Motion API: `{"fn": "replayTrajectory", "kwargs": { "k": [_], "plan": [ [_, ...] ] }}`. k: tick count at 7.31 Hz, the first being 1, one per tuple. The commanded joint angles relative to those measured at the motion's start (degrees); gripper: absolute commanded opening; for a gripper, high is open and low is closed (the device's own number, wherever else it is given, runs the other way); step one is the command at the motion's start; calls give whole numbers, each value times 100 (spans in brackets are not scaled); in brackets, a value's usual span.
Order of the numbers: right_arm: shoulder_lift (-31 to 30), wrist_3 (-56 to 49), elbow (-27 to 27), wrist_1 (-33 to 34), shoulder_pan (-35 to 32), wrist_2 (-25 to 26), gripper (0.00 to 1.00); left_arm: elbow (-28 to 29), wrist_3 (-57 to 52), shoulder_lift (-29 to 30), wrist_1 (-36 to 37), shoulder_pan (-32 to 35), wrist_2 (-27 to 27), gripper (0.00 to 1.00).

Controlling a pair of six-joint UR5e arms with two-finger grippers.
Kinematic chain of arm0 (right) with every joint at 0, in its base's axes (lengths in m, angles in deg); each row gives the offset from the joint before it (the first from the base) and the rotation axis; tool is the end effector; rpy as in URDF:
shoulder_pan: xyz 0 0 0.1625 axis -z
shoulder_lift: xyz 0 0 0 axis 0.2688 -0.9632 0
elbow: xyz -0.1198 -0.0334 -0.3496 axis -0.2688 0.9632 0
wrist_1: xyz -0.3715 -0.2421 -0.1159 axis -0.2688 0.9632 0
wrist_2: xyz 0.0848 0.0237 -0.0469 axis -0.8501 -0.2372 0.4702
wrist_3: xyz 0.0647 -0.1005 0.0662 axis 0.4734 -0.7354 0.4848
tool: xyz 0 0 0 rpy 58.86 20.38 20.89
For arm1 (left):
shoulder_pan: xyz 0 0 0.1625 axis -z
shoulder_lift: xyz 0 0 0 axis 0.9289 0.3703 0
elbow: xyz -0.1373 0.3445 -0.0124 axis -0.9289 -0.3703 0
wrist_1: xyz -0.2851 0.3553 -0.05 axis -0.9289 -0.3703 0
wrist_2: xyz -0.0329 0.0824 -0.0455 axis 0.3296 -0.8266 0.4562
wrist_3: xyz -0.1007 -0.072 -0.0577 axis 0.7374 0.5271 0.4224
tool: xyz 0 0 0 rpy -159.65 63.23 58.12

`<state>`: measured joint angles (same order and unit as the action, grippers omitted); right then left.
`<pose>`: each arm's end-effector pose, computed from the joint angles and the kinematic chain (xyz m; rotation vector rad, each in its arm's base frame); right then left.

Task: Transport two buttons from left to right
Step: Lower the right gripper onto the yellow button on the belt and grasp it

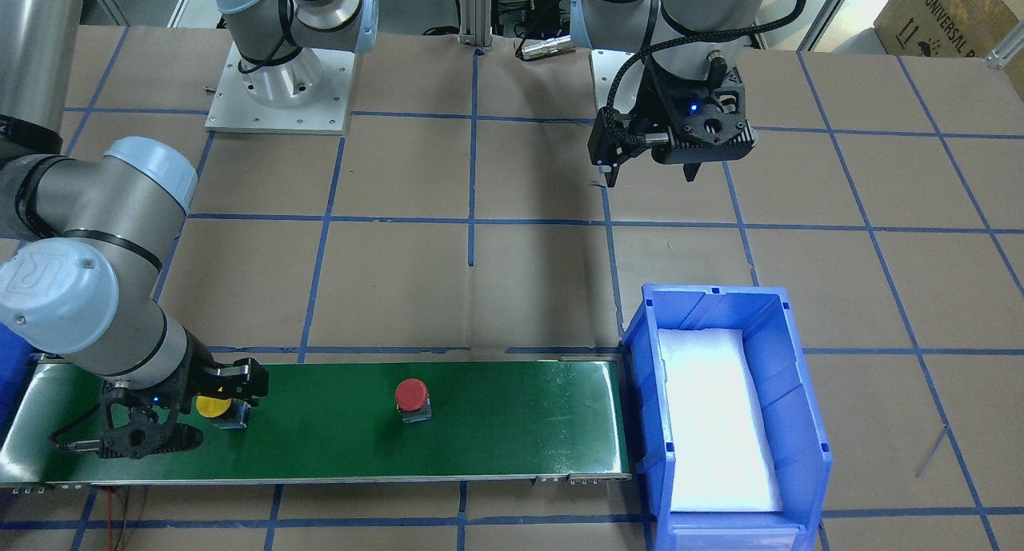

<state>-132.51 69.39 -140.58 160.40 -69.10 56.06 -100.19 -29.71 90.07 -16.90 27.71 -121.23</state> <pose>0.0716 -0.6864 0.1803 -0.1706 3.1272 -0.0128 -0.1804 -0.5093 0.3686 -0.1208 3.0891 -0.0107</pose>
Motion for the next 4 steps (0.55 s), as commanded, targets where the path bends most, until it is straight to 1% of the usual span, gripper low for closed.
{"fn": "replayTrajectory", "kwargs": {
  "k": [1, 2, 3, 4],
  "plan": [
    [-22, -22, 41, 127, 49, 1, 36, 2, 0, 0, 0, 0, 0, 100],
    [-22, -40, 41, 188, 58, 1, 29, 2, 0, 0, 0, 0, 0, 100],
    [-31, -49, 50, 206, 58, 1, 25, 2, 0, 0, 0, 0, 0, 100],
    [-144, -197, 50, 207, 128, 18, 25, 2, 0, 0, 0, 0, 0, 100]
  ]
}}
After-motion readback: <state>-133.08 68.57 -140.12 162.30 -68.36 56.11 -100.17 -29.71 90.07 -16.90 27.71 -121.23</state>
